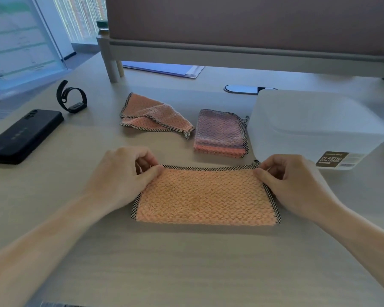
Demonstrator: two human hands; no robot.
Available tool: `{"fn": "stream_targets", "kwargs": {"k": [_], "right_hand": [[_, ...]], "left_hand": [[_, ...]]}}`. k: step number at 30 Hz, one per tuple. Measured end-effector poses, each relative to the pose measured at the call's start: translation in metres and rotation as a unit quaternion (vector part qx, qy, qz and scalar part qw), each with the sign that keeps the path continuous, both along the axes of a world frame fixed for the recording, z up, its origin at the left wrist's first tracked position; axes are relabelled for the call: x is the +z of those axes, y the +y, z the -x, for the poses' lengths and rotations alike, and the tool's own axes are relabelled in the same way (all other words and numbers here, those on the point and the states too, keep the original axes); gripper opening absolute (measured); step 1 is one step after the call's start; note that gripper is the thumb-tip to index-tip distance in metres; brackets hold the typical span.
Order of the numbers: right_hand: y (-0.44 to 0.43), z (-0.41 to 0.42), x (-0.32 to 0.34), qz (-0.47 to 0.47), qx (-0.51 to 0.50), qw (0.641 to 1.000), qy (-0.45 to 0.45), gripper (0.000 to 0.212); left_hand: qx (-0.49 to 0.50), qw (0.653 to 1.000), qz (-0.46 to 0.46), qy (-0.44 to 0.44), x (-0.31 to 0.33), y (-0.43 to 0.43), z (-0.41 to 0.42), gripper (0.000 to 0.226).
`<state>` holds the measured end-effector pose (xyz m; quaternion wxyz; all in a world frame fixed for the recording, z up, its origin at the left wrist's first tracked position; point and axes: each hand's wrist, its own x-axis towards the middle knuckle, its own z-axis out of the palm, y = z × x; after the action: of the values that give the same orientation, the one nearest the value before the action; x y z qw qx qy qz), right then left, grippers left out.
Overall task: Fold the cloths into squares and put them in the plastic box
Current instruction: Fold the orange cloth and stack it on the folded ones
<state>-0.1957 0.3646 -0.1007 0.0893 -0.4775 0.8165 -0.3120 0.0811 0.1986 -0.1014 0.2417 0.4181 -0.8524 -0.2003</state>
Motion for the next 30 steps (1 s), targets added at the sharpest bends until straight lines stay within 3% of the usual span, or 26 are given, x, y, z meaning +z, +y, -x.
{"fn": "stream_targets", "kwargs": {"k": [10,15,20,23,30], "right_hand": [[0.001,-0.007,0.007,-0.04,0.012,0.997,0.07,0.012],[0.001,-0.041,0.022,-0.02,0.061,0.966,0.25,0.032],[-0.01,-0.089,-0.012,-0.104,0.134,0.962,0.215,0.069],[-0.004,-0.08,-0.024,-0.164,0.131,0.957,0.201,0.078],[0.027,-0.054,-0.02,-0.201,0.095,0.957,0.189,0.088]], "left_hand": [[0.006,0.999,0.024,-0.029,0.001,0.002,-0.001,0.013],[-0.024,0.994,0.085,-0.07,0.013,0.031,0.018,0.041],[-0.12,0.965,0.088,-0.215,-0.011,0.071,0.046,0.075],[-0.112,0.964,0.081,-0.226,-0.022,0.066,0.038,0.076],[-0.066,0.967,0.025,-0.245,-0.02,0.041,-0.001,0.087]]}}
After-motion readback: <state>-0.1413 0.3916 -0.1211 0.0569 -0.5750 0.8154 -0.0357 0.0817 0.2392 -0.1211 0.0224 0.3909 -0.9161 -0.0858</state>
